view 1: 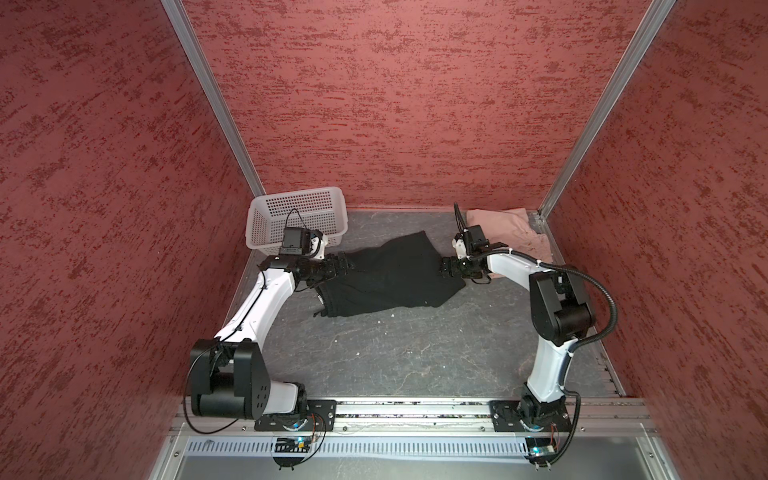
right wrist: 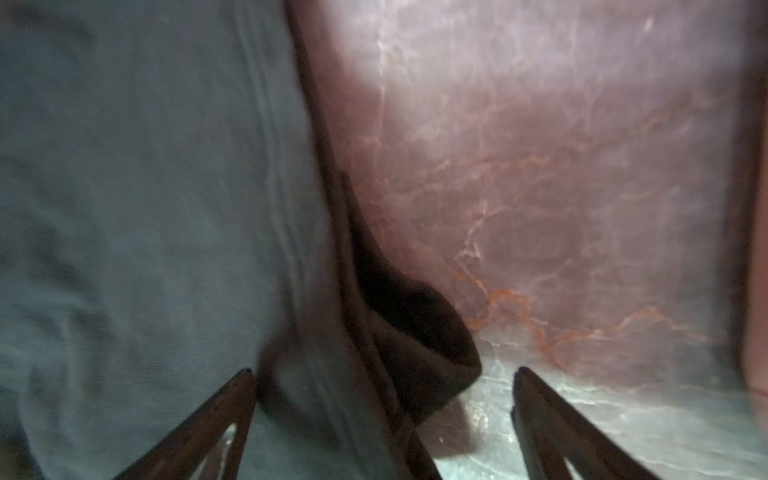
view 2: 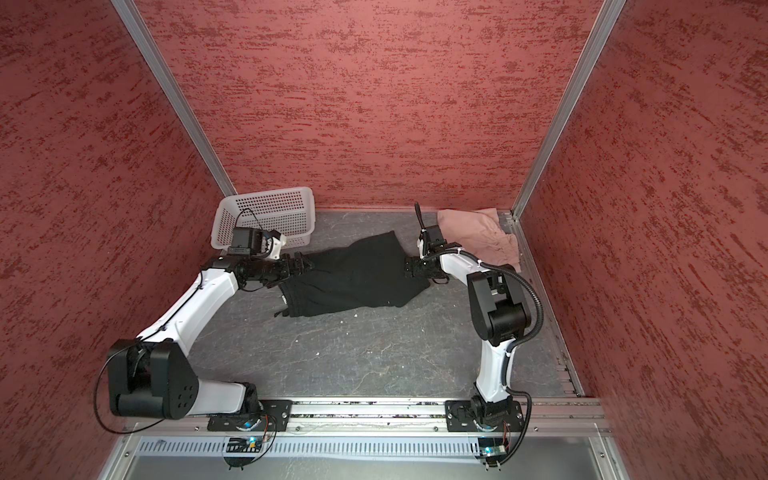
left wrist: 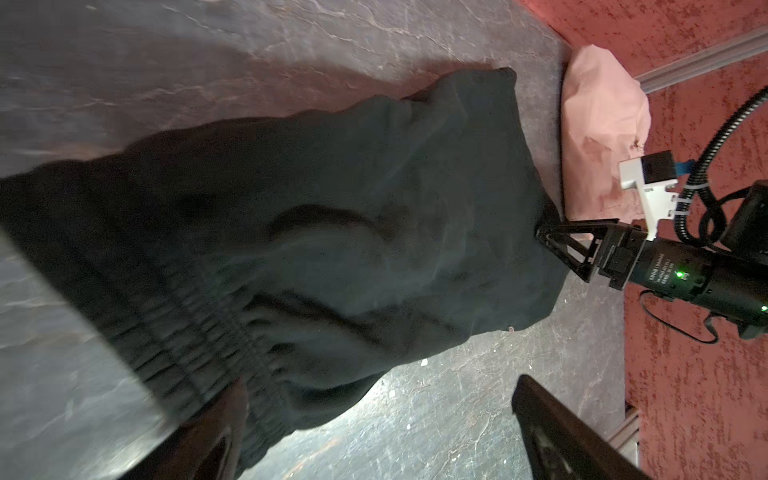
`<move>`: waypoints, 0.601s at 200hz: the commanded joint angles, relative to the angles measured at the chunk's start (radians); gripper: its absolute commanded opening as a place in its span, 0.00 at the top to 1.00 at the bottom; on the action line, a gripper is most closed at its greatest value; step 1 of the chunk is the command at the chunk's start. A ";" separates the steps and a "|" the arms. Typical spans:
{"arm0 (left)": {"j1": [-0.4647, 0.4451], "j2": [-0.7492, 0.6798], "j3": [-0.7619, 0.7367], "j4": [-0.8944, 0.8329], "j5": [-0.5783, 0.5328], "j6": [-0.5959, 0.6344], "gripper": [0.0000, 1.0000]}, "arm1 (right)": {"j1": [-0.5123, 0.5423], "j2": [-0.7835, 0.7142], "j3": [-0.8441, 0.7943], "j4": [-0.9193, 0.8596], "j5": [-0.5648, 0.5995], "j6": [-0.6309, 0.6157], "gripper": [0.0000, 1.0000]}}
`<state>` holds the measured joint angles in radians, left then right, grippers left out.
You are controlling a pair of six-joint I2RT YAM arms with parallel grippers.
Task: Fold and stack the shorts
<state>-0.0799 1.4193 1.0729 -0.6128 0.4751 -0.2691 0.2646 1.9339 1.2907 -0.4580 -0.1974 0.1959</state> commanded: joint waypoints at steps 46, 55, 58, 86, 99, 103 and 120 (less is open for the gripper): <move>-0.080 0.141 -0.002 0.159 -0.025 -0.007 0.00 | -0.016 -0.048 -0.180 0.232 -0.136 0.073 0.58; -0.080 0.137 -0.010 0.142 -0.050 0.003 0.01 | -0.017 -0.063 -0.204 0.239 -0.139 0.084 0.72; -0.080 0.133 -0.012 0.137 -0.059 0.005 0.01 | -0.017 -0.069 -0.211 0.237 -0.133 0.086 0.78; -0.079 0.102 -0.023 0.116 -0.092 0.010 0.01 | -0.019 -0.162 -0.269 0.145 -0.047 0.098 1.00; -0.080 0.099 -0.021 0.106 -0.079 0.006 0.01 | -0.019 -0.233 -0.308 0.095 -0.002 0.115 1.00; -0.080 0.100 -0.019 0.101 -0.076 0.003 0.01 | -0.020 -0.256 -0.321 0.075 0.008 0.121 1.00; -0.089 0.102 -0.014 0.082 -0.061 -0.014 0.01 | -0.021 -0.363 -0.384 0.007 0.050 0.156 1.00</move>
<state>-0.1612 1.5425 1.0595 -0.5022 0.4114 -0.2760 0.2516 1.7016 0.9672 -0.3275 -0.2459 0.3038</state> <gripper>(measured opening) 0.994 0.092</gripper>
